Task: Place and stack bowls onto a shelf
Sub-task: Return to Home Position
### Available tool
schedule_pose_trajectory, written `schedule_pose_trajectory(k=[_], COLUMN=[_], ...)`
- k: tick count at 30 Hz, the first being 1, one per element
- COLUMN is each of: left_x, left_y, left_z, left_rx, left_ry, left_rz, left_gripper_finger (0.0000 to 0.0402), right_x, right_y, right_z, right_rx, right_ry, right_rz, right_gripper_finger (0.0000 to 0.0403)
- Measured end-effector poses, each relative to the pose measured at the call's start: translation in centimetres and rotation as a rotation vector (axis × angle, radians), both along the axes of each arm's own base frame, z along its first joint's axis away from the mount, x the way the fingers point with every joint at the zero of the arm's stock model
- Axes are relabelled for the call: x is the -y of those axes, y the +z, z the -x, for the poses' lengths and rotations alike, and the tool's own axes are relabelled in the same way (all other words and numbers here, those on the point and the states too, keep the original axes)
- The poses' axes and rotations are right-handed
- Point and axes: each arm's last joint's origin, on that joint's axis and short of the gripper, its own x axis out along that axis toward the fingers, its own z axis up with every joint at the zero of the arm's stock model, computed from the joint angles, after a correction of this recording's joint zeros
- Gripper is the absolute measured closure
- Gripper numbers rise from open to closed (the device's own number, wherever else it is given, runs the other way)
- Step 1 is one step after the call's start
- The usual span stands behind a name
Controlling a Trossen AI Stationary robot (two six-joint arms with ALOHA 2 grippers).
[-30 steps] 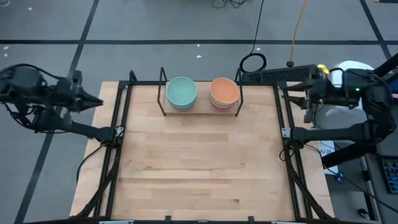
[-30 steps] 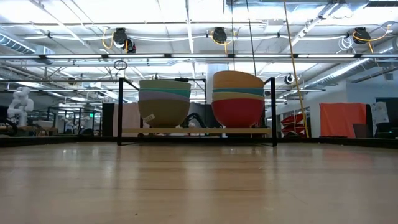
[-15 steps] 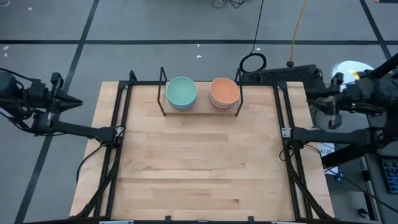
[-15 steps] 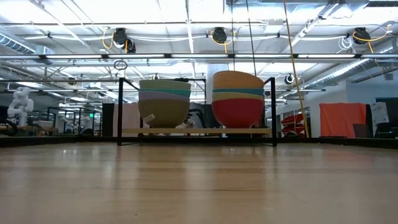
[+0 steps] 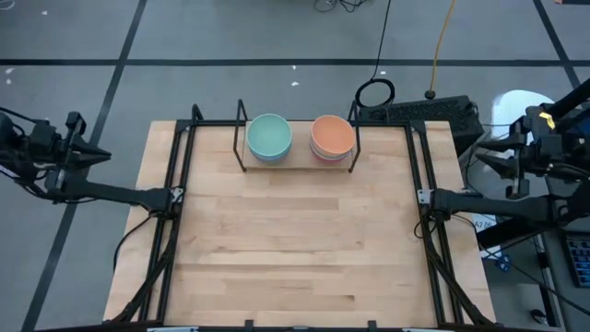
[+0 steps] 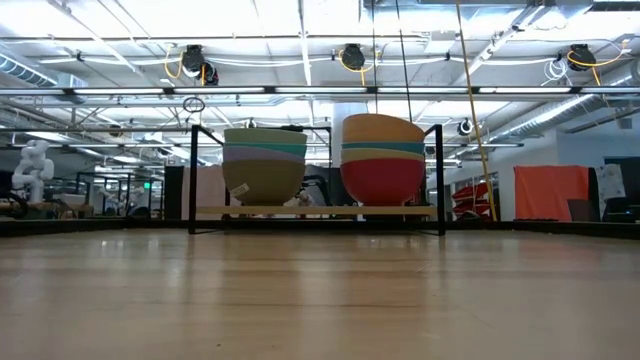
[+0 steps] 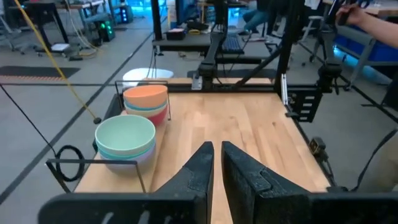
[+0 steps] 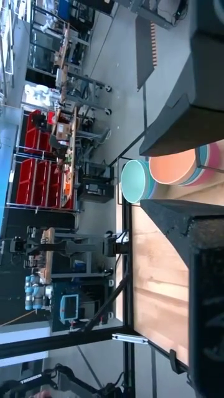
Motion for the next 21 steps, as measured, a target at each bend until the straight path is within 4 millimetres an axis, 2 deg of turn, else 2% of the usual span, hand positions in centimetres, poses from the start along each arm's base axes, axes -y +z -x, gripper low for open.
schedule_pose_trajectory(k=[5,10,16,21], left_x=[0.0,-0.1,0.0,0.5], left_y=[-0.7,-1.9,-3.6,-4.6], left_z=[1.7,4.4,7.3,8.7], left_rx=[0.05,0.127,0.217,0.26], left_ry=[0.003,0.011,0.01,-0.007], left_rz=[0.016,0.059,0.069,0.015], left_gripper_finger=[0.0364,0.0364,0.0364,0.0364], right_x=[-0.2,-0.4,-0.6,-0.5], right_y=[-0.6,-2.3,-4.5,-6.3], right_z=[0.8,1.3,0.9,0.3], right_rx=[0.013,0.023,0.082,0.12], right_ry=[0.002,0.043,0.129,0.126], right_rz=[0.003,0.003,0.013,-0.015], right_gripper_finger=[0.0287,0.0287,0.0287,0.0287])
